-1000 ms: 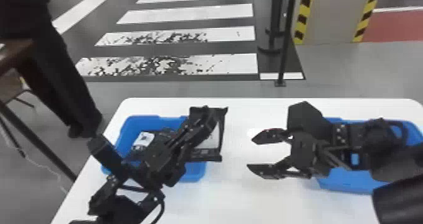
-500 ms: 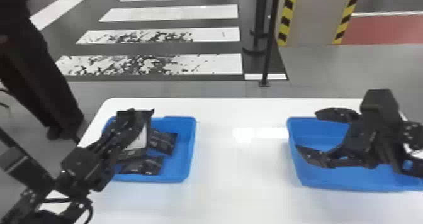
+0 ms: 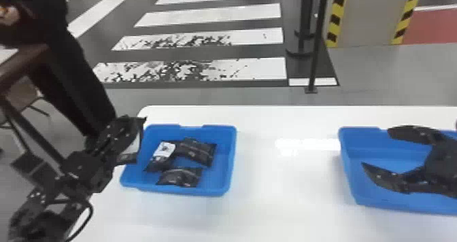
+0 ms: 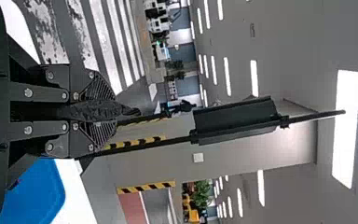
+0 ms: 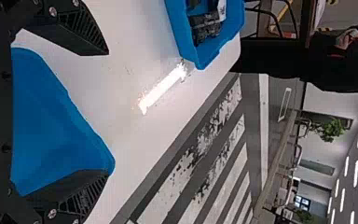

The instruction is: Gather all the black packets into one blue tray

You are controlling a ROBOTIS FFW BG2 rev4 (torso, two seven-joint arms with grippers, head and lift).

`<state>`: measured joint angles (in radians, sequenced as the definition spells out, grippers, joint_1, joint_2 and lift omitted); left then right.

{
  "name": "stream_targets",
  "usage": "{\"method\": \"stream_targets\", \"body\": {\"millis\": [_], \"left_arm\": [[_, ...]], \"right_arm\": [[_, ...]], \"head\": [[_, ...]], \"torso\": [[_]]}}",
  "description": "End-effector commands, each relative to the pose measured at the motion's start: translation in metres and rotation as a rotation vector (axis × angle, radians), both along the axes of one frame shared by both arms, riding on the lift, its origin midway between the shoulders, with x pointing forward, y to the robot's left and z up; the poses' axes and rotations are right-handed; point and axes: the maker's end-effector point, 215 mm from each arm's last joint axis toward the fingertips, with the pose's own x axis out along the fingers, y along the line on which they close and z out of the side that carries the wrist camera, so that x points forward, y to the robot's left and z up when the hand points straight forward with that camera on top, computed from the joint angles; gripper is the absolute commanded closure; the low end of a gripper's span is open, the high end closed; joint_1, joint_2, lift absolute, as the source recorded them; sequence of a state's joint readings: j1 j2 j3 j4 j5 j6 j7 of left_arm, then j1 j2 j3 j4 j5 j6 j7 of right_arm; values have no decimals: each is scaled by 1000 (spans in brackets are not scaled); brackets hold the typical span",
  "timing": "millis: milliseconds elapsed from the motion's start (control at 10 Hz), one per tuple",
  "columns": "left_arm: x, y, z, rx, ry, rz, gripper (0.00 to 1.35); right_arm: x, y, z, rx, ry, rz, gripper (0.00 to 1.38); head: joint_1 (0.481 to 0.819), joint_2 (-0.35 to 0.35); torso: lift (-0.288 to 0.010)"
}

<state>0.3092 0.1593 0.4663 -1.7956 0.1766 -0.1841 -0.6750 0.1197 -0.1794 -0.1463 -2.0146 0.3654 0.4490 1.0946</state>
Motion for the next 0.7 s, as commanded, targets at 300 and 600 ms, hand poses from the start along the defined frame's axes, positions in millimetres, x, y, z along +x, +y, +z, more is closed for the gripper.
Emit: {"method": "stream_targets", "body": {"millis": [300,600], "left_arm": [[49,-23,-37,-83,9,-41,751],[39,-48,-40,-160,-10,-79,133]], "right_arm": [[-4,3,-7,14,16,2,125],[-6,-2,-6,31,14,-14,127]], "head": [[695,195],[695,161]], "torso": [[-110],[-110]]}}
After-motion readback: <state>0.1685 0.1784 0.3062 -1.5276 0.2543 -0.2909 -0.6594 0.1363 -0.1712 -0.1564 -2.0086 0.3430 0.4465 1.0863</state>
